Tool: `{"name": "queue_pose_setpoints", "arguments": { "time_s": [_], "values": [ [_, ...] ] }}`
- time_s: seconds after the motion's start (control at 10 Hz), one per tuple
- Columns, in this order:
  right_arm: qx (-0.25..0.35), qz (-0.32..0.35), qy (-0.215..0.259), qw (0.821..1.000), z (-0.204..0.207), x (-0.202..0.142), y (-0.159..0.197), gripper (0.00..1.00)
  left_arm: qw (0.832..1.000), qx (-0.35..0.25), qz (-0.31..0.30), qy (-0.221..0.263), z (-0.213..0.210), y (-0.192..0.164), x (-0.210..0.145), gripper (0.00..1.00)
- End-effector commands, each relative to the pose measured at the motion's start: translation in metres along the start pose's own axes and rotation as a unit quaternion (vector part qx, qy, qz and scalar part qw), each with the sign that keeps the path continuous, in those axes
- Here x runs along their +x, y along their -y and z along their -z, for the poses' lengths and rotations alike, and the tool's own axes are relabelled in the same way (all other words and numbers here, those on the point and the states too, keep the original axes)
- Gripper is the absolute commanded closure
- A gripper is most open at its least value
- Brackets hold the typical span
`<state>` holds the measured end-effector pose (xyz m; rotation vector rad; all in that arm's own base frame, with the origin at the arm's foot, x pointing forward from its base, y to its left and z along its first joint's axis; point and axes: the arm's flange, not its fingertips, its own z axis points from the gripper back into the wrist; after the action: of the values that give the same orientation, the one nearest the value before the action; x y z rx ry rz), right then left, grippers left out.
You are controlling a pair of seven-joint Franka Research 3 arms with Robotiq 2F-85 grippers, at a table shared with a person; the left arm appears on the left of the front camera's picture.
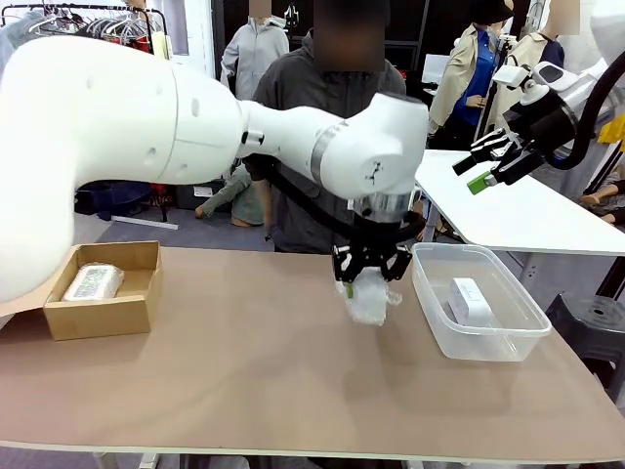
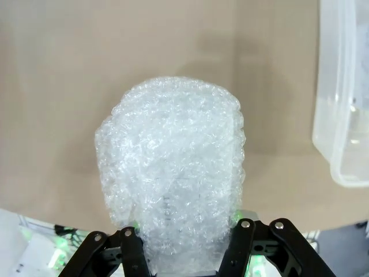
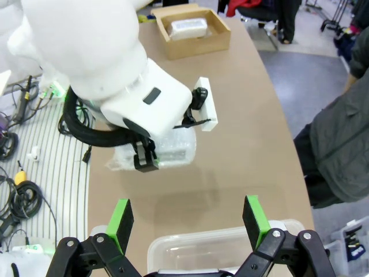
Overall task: Separate and place wrapped and unwrapped clocks.
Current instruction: Pick up the Digital clock indicated by the person.
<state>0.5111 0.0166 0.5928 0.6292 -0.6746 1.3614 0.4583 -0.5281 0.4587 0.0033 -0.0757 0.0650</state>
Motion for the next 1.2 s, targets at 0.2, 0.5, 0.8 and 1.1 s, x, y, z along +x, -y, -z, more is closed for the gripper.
{"name": "queue_pose_setpoints", "arguments": {
  "time_s": [0.2,0.5,0.8,1.1],
  "values": [
    [0.000,-0.012,-0.005,1.000,-0.001,0.000,-0.001,0.00,0.997,-0.036,0.045,-0.044,-0.059,-0.040,0.009,1.00],
    [0.000,-0.012,-0.005,1.000,-0.001,0.000,-0.001,0.00,0.988,-0.079,0.120,-0.047,-0.114,-0.066,0.023,1.00],
    [0.000,-0.012,-0.005,1.000,-0.001,0.000,-0.001,0.00,0.982,-0.090,0.167,-0.021,-0.161,-0.095,0.041,1.00],
    [0.000,-0.012,-0.005,1.000,-0.001,0.000,-0.001,0.00,0.981,-0.044,0.191,-0.011,-0.203,-0.101,0.062,1.00]
  ]
}}
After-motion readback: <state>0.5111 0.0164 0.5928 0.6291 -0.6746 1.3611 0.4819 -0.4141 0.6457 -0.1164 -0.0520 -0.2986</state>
